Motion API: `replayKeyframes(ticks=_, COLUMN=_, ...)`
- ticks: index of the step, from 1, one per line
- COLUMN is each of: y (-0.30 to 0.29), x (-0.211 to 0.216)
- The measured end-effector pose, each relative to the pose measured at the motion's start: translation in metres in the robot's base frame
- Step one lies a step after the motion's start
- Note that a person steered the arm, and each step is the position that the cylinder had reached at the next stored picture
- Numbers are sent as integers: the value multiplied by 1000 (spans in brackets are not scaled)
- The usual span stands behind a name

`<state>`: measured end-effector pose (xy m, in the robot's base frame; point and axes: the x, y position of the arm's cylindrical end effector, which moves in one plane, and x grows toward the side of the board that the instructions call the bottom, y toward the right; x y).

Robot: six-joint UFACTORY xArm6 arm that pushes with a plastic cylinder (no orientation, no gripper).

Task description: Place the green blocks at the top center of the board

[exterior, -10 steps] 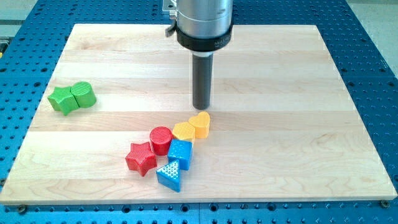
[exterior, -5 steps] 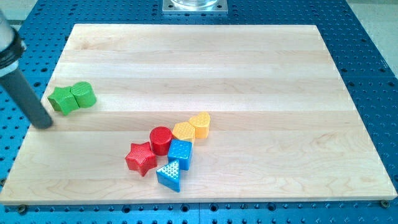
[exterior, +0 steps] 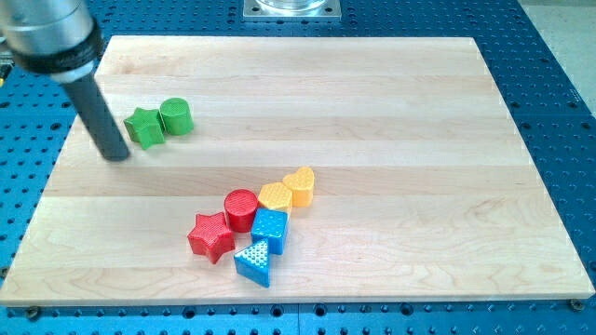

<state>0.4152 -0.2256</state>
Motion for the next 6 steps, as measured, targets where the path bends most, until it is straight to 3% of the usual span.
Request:
replayKeyframes(ticks=4, y=174, x=-98)
replayKeyframes(ticks=5, y=179, x=-66)
replayKeyframes(ticks=6, y=197, x=-65)
